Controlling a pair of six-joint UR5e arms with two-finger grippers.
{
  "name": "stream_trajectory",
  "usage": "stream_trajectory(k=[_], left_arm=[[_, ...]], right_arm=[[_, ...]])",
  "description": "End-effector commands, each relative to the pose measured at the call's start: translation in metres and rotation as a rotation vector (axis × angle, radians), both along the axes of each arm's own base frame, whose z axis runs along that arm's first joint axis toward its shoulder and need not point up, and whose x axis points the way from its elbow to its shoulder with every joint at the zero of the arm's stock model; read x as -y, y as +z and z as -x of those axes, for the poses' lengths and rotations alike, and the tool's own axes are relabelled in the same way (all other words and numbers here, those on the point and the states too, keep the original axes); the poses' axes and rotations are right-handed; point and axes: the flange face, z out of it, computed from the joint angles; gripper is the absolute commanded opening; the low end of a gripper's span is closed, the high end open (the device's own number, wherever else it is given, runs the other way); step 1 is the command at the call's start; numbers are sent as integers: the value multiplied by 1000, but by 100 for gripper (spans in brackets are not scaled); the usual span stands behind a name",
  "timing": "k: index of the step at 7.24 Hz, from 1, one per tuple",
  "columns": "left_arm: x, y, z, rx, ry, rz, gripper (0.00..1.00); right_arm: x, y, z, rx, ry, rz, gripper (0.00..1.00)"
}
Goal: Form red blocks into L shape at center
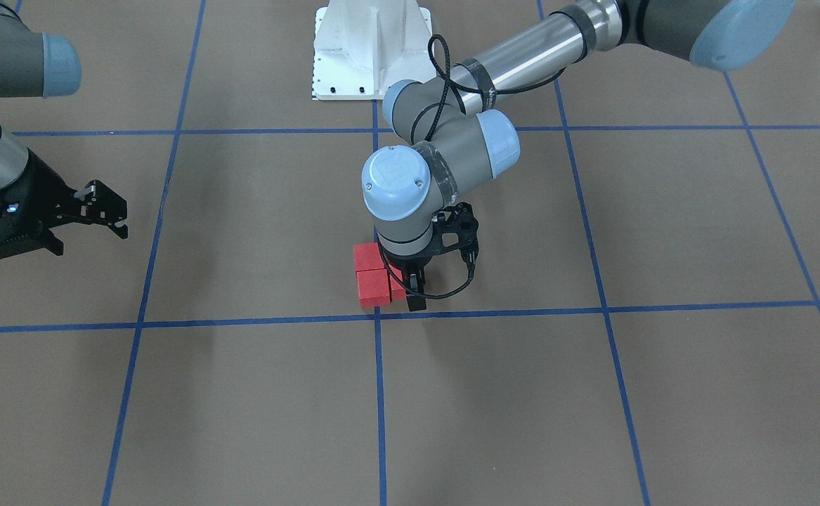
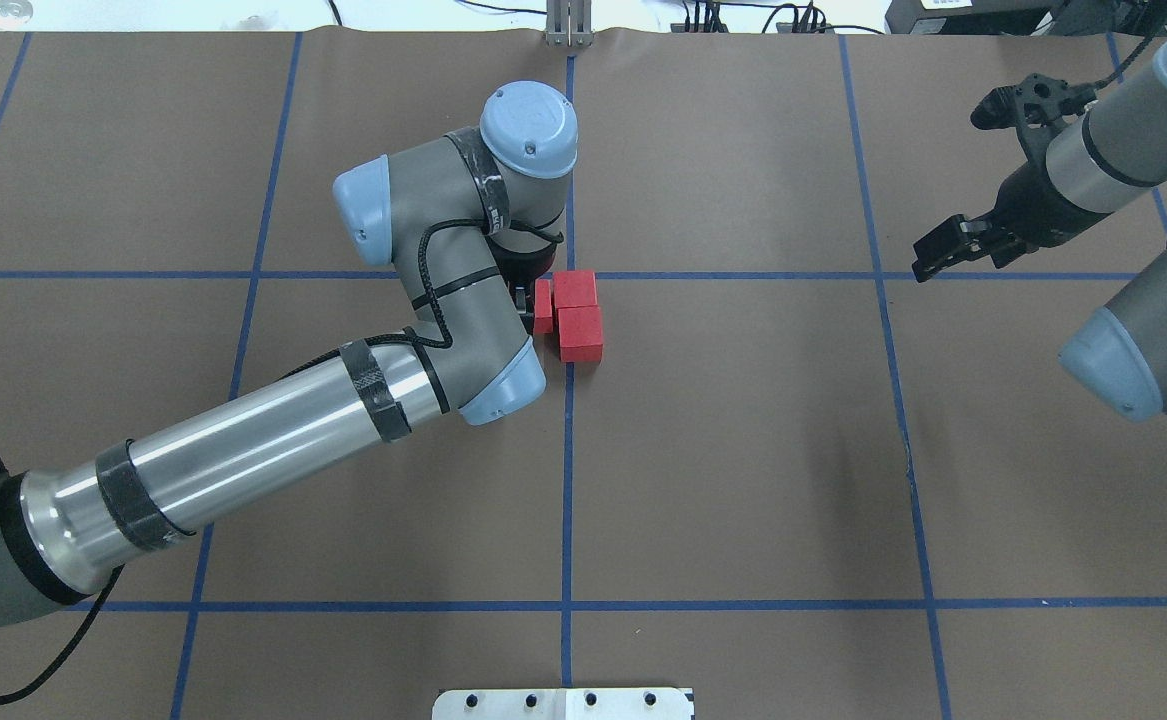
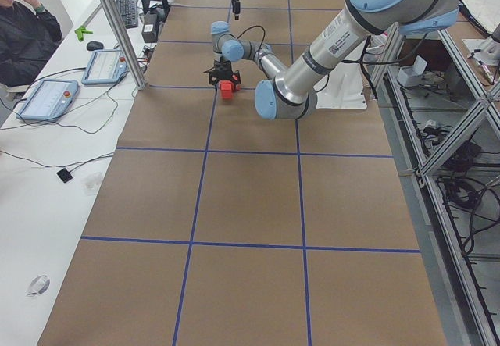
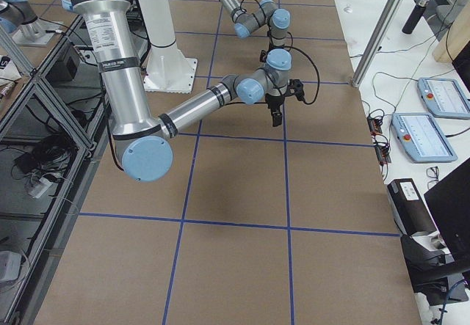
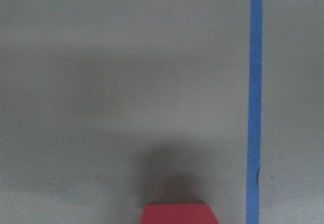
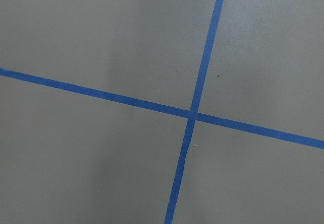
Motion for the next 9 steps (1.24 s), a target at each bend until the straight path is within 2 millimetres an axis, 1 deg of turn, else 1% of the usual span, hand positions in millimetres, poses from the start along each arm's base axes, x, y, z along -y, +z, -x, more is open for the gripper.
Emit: stream_trajectory(k=[1, 2, 3, 4, 5, 6, 7, 8, 9], left_arm=[[31, -14, 48, 3, -46, -14, 100], [33, -31, 76, 8, 50, -112, 100], [37, -26, 109, 13, 131, -207, 100], [35, -3, 139, 21, 212, -302, 100], [29, 26, 170, 41, 353, -436, 100], [18, 54, 210, 64, 506, -582, 100], [-4, 94, 255, 94, 643, -689, 100], [-22, 134, 309, 130, 784, -791, 100], [-26, 176, 368, 186, 971, -897, 100]], right_arm=[[3, -12, -7, 29, 0, 4, 99], [7, -19, -19, 35, 22, -5, 99], [17, -24, -42, 44, 63, -16, 99], [25, -20, -56, 36, 92, -18, 99], [33, -13, -91, 35, 150, -5, 99], [31, 6, -113, 15, 183, 12, 99], [31, 11, -116, 5, 191, 17, 99], [33, 35, -116, -33, 202, 46, 99], [44, 49, -123, -62, 220, 53, 99]])
